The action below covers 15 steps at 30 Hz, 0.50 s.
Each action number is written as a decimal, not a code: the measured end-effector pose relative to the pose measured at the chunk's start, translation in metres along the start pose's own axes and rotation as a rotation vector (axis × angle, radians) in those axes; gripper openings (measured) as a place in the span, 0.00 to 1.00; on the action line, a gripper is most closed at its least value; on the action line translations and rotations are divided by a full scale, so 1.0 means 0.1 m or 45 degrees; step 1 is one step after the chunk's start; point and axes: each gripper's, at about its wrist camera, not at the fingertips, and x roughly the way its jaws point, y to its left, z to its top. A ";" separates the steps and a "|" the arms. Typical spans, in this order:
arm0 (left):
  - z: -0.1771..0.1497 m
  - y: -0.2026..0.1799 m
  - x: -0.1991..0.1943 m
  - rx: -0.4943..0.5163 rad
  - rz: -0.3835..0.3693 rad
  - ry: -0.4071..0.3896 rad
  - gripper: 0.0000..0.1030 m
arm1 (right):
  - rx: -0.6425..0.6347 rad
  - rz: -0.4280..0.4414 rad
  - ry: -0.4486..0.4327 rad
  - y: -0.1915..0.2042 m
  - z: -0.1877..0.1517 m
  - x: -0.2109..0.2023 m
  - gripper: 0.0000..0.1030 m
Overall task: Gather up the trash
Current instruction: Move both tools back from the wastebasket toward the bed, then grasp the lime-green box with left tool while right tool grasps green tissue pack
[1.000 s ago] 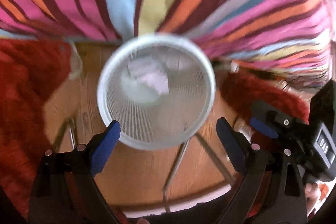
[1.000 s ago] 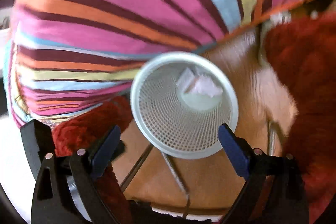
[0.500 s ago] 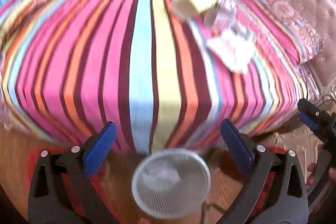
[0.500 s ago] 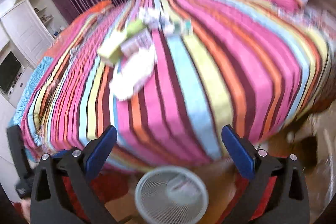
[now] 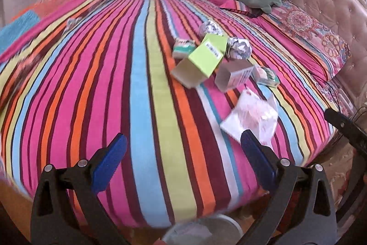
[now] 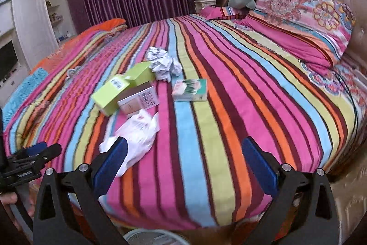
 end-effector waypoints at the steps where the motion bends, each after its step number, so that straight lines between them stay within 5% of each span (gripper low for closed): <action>1: 0.05 0.00 0.06 0.015 -0.004 0.000 0.94 | -0.003 -0.010 0.012 -0.01 0.05 0.07 0.93; 15: 0.66 -0.04 0.91 0.173 -0.004 0.058 0.94 | -0.087 -0.133 0.168 -0.12 0.45 1.04 0.93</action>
